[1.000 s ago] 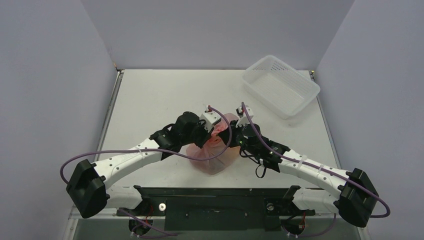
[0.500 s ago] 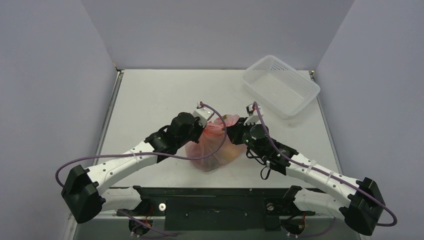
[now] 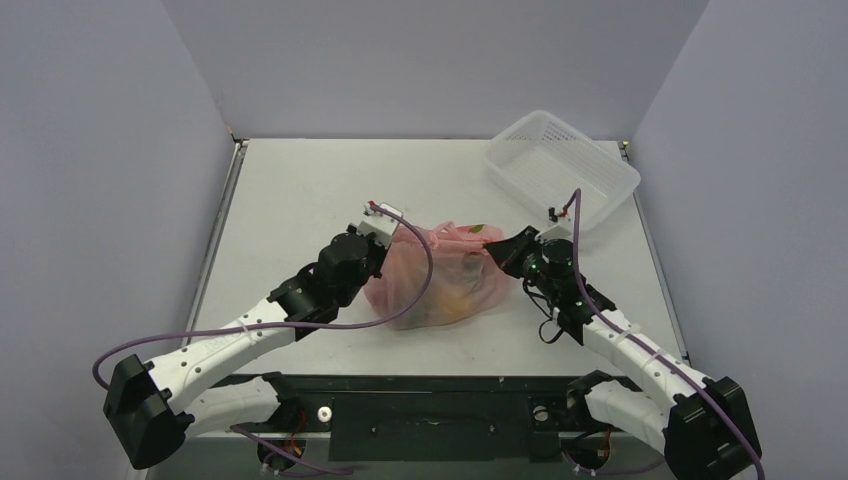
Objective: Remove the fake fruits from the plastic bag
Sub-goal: Untie the plastic bag at the center of the board.
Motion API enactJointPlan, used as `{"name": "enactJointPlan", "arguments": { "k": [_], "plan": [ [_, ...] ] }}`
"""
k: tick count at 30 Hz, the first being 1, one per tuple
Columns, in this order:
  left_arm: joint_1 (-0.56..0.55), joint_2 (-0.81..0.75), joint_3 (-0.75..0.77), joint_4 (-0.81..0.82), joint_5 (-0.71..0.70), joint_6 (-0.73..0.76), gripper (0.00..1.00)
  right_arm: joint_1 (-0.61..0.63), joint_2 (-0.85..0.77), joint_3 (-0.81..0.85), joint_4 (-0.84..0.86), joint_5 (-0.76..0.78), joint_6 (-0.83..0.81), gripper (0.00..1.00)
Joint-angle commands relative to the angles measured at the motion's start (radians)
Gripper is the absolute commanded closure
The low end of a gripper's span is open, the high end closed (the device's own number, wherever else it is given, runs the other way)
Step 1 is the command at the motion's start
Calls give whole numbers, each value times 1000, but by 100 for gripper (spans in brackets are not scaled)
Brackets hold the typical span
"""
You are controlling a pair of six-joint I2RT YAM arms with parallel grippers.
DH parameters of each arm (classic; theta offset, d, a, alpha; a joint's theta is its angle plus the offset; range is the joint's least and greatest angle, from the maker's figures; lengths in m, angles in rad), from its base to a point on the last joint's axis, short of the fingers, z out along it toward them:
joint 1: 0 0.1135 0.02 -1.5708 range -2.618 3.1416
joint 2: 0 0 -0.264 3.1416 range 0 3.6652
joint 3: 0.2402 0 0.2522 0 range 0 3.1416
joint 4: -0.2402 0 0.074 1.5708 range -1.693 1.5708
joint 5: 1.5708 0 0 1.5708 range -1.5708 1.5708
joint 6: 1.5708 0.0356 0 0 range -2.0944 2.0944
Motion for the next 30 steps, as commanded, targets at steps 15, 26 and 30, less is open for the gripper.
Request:
{"name": "enactJointPlan", "arguments": {
  "k": [15,26,30],
  "plan": [
    [1,-56,-13,116,80,28,100,342,-117,304,-355,246,-590,47],
    [2,-60,-24,120,62,27,100,712,80,166,-54,656,-1281,35],
    [2,-64,-21,121,69,26,100,719,42,33,113,594,-1401,30]
  ]
}}
